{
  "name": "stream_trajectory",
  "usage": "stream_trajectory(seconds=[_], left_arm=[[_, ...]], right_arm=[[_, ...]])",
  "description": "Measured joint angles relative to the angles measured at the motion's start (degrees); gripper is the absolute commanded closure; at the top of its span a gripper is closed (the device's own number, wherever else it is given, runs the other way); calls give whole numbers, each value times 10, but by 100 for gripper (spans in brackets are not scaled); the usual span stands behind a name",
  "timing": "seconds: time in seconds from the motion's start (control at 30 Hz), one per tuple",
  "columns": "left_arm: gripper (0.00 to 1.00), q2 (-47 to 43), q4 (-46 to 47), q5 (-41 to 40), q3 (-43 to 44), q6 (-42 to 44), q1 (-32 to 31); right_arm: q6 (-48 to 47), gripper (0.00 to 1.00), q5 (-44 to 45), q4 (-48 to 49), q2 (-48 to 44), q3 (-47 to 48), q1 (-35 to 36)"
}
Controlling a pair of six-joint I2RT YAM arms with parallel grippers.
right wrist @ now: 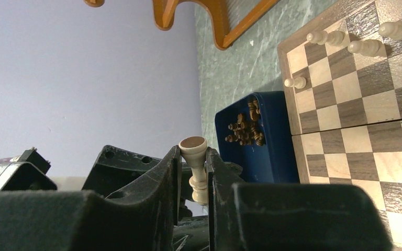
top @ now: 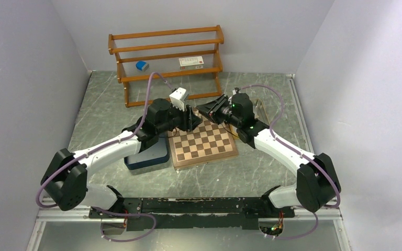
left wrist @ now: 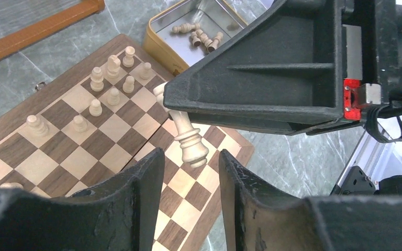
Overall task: Set up the chess pieces on the board
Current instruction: Place the chess piece on the chessboard.
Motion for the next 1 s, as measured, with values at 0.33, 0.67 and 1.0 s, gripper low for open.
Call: stream_trajectory(seconds=[0.33, 0.67, 1.0], left_arm=[[79, 19, 1, -12, 22, -5, -3], [95, 7, -20, -27, 23, 8, -5], [95, -1, -141, -8, 71, 17, -5]], right_arm=[[13, 94, -14, 21, 0, -23, -4], [-1, 72, -40, 44, -6, -36, -13], [-166, 47, -106, 103, -62, -98, -37]])
